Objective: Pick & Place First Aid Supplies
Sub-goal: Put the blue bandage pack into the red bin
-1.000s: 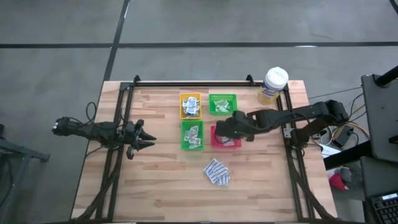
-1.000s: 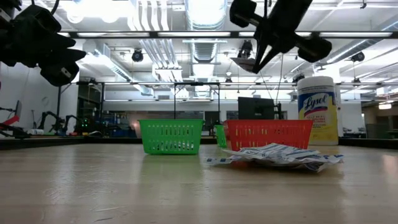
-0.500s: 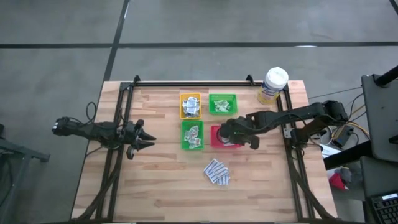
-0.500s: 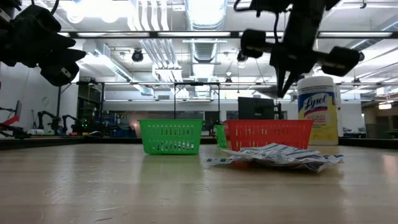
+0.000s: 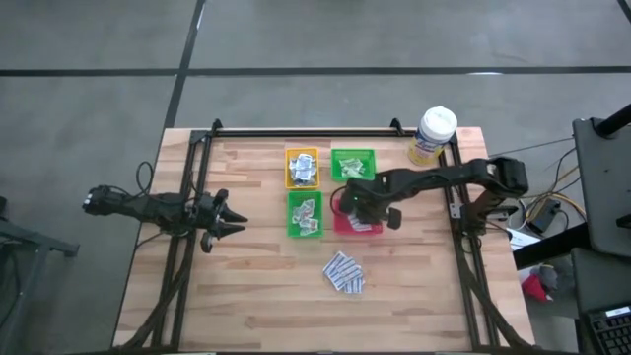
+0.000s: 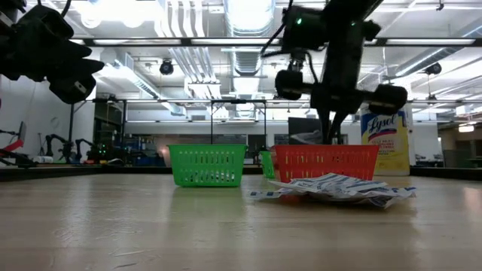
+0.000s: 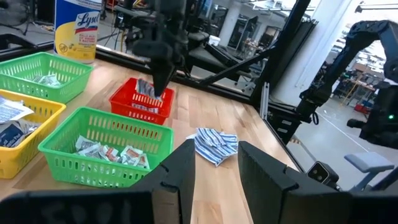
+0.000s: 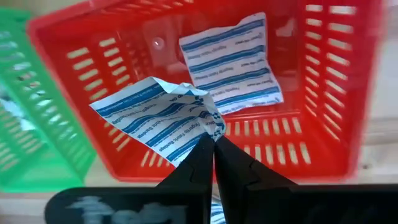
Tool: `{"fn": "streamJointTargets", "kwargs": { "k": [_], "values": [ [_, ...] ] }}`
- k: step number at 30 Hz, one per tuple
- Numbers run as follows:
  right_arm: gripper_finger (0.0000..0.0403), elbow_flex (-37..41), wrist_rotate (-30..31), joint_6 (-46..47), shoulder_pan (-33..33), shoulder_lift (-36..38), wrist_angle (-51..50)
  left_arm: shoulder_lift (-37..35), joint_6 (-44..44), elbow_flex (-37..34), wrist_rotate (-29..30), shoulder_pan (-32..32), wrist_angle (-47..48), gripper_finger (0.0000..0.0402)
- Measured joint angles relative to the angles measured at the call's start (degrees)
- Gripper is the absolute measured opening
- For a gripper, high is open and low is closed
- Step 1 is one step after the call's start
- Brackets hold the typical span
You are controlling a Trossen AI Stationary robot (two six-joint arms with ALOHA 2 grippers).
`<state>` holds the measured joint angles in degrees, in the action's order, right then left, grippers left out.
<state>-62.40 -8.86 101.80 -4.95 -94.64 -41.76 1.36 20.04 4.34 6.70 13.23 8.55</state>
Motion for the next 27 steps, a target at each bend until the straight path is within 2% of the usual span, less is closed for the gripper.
{"fn": "streamJointTargets", "kwargs": {
  "k": [3, 7, 27],
  "values": [
    [0.0008, -0.80, -2.17, -2.52, -1.23, -2.54, 0.02, -0.01, -0.01, 0.00, 0.00, 0.00, 0.01, 0.0115],
    [0.0008, -2.26, -2.19, -5.35, -2.48, -4.75, 0.01, -0.01, -0.10, 0.01, 0.00, 0.02, 0.01, 0.0115],
    [0.0009, -1.49, -3.05, -10.98, -4.11, -4.72, 0.13, -0.01, -0.43, 0.02, -0.02, 0.00, 0.03, 0.0115]
  ]
}}
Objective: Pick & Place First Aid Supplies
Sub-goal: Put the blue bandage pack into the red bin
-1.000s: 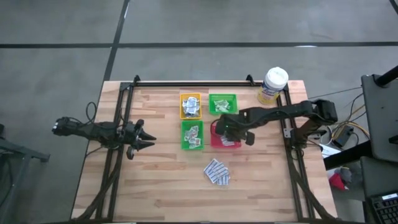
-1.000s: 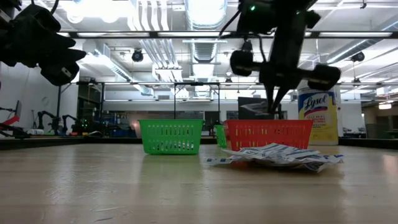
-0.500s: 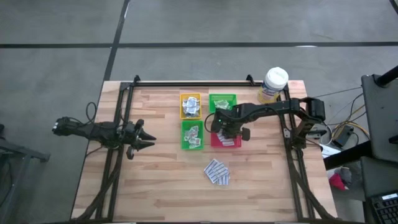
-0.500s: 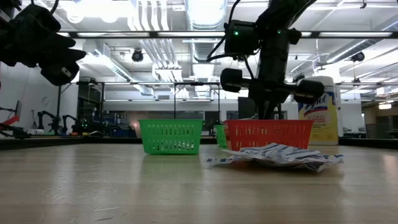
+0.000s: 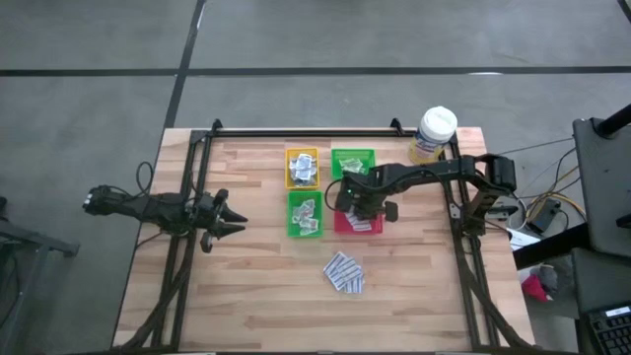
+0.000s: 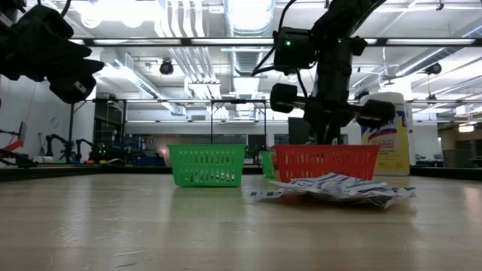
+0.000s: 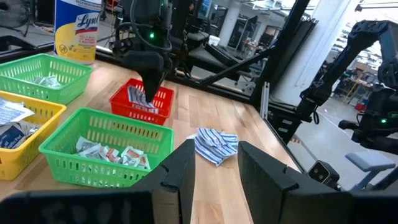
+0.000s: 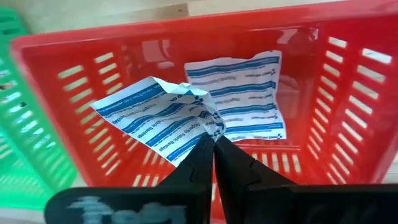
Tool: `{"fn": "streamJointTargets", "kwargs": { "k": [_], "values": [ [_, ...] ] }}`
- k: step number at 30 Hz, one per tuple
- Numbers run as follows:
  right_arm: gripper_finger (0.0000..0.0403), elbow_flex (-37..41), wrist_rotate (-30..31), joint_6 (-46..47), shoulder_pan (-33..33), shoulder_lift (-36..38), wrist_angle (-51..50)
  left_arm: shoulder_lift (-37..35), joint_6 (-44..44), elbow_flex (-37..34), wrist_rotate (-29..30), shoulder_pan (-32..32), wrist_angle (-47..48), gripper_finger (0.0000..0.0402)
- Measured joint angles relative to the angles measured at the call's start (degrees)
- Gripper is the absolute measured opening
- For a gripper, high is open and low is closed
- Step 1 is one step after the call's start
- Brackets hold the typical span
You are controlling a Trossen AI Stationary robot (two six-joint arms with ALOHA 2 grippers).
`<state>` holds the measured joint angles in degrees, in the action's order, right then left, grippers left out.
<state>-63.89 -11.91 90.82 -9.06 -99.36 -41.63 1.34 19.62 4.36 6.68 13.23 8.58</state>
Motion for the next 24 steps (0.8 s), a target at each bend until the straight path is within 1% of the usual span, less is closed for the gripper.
{"fn": "streamJointTargets", "kwargs": {
  "k": [4, 9, 13, 19, 24],
  "values": [
    [0.0021, 0.67, -0.15, -1.16, 0.00, -0.04, 0.01, 0.00, 0.00, -0.02, 0.00, 0.00, -0.02, 0.0115],
    [0.0054, 0.82, -0.17, -1.38, -0.15, -0.04, 0.05, 0.00, 0.01, -0.02, 0.00, 0.00, -0.02, 0.0115],
    [0.0079, 0.64, -0.15, -3.86, -0.43, 0.00, 0.01, 0.00, 0.02, -0.02, -0.02, 0.00, -0.02, 0.0115],
    [0.0099, -1.45, -0.12, -11.80, 0.24, 2.65, -0.10, 0.00, 0.07, -0.02, -0.04, 0.00, -0.02, 0.0115],
    [0.0096, -3.79, 0.03, -25.05, 5.24, 6.15, 0.07, 0.00, 0.07, 0.00, -0.04, 0.00, 0.02, 0.0115]
  ]
}}
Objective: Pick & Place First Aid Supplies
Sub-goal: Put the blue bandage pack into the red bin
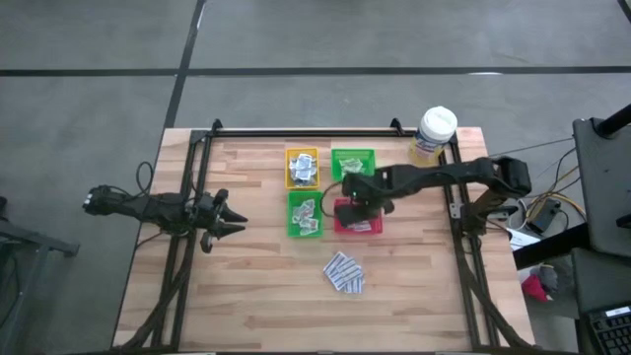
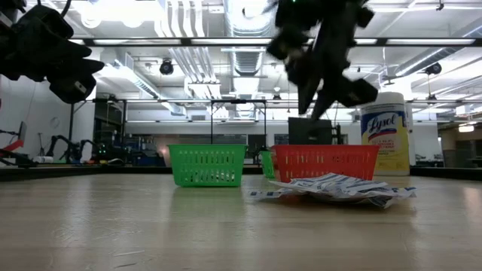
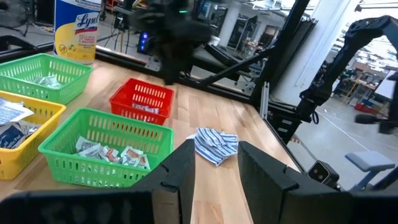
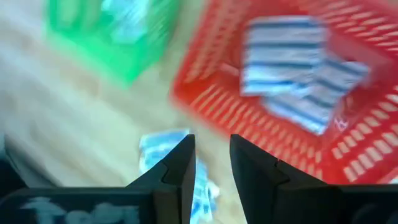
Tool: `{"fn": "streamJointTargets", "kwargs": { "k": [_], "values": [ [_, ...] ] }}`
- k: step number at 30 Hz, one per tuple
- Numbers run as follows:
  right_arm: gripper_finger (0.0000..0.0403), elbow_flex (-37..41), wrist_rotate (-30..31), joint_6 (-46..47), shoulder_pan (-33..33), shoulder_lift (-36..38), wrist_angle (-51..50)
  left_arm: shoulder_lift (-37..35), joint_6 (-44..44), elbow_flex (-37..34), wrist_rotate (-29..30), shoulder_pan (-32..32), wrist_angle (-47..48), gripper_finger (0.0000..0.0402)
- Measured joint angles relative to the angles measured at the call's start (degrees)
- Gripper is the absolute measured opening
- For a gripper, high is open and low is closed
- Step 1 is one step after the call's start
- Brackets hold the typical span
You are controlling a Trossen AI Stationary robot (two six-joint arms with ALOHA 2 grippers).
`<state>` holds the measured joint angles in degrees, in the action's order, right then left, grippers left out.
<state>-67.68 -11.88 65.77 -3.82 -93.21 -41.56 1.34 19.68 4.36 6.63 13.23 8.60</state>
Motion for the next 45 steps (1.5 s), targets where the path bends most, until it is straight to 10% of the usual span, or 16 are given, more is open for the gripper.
{"fn": "streamJointTargets", "kwargs": {
  "k": [13, 36, 45],
  "values": [
    [0.0071, -1.32, 2.89, -12.07, 17.36, 0.21, 0.20, 0.02, 0.08, -0.02, 0.04, 0.01, -0.02, 0.0115],
    [0.0148, 0.19, 4.55, -7.03, 17.69, -10.62, 4.02, 0.20, 2.26, -0.02, 0.29, 0.01, 0.22, 0.0115],
    [0.0155, 0.28, 8.00, -6.16, 17.62, -10.92, 4.66, 0.42, -9.48, -1.25, -5.62, 0.01, -2.38, 0.0115]
  ]
}}
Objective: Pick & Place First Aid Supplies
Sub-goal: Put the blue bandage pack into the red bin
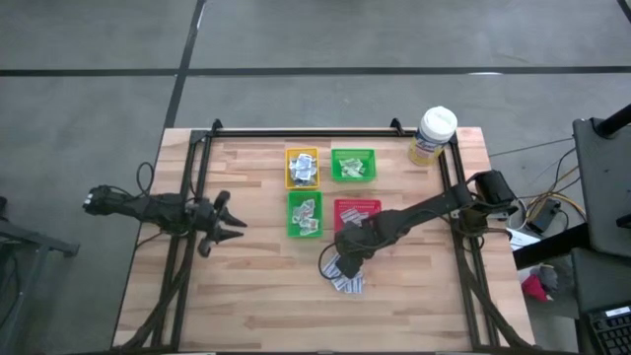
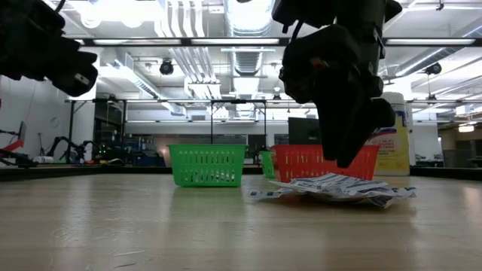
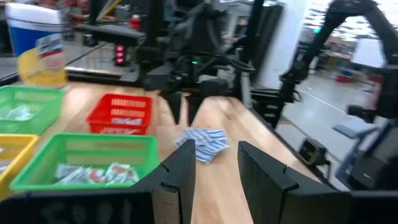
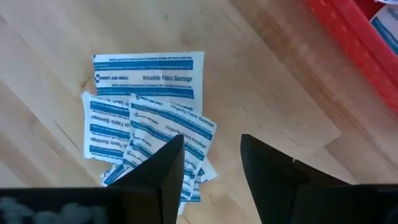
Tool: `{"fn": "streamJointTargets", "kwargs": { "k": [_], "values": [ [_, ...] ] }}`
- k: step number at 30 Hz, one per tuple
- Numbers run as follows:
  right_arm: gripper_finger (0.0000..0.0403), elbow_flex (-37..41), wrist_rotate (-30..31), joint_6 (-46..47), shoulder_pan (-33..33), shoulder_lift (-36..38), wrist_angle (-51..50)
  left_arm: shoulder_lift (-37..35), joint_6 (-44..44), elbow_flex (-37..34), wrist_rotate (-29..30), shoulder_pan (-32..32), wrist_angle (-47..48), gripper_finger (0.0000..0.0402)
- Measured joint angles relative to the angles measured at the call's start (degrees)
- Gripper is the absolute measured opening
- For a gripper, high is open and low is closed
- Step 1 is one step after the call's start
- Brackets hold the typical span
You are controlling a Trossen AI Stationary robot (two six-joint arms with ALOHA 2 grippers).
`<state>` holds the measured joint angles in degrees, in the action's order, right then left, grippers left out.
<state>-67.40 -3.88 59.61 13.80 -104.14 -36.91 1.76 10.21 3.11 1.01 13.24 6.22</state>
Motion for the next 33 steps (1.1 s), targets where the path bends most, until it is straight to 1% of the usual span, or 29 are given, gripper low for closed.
{"fn": "streamJointTargets", "kwargs": {
  "k": [12, 23, 28, 33],
  "values": [
    [0.0154, 1.18, 0.02, 0.40, 0.07, -0.39, 0.63, 0.00, -0.34, -0.49, -0.56, 0.00, -1.69, 0.0115],
    [0.0157, 5.42, -0.29, 1.93, 0.07, -0.39, 9.55, 0.00, -0.34, -0.52, -0.56, -0.01, -1.69, 0.0115],
    [0.0147, 6.12, -0.41, 1.90, 0.07, -0.37, 9.62, 0.00, -0.27, -0.52, -0.56, -0.01, -1.69, 0.0115],
    [0.0128, 6.36, -0.44, 1.90, 0.07, -0.37, 9.64, 0.00, -0.23, -0.52, -0.56, -0.01, -1.69, 0.0115]
  ]
}}
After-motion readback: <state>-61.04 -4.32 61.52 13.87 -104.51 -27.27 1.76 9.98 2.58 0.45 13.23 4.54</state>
